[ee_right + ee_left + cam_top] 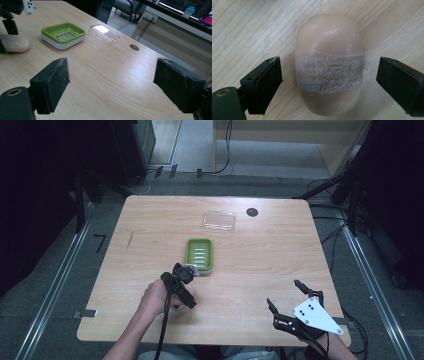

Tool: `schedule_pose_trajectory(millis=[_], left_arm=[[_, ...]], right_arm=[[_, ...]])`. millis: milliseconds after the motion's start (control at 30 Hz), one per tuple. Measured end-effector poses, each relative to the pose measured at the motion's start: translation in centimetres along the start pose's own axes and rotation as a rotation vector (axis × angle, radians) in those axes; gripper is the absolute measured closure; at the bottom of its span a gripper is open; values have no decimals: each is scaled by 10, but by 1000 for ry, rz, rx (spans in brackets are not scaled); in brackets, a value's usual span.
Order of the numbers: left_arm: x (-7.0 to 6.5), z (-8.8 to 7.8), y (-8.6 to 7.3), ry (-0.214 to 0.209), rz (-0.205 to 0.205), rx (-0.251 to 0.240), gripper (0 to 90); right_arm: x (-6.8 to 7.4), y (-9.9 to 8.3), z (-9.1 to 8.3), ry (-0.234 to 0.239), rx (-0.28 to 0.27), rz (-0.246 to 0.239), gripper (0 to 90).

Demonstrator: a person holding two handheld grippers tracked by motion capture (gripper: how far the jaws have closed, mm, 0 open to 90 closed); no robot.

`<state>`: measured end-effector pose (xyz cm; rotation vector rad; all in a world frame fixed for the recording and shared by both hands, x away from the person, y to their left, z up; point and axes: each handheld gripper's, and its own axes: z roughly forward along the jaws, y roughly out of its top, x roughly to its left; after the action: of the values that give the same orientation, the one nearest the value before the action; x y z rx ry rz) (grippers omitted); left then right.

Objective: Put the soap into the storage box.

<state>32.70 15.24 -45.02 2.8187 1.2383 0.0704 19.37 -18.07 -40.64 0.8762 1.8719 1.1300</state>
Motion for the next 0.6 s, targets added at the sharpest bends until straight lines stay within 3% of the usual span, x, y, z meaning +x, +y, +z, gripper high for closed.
schedule_pose_trajectory(millis=[267,600], left_arm=[[-1,1,1,27,2,12,181],[-2,3,0,29,-1,22,272]], right_arm=[[0,0,0,1,0,0,131],[0,0,0,2,2,-2,130]])
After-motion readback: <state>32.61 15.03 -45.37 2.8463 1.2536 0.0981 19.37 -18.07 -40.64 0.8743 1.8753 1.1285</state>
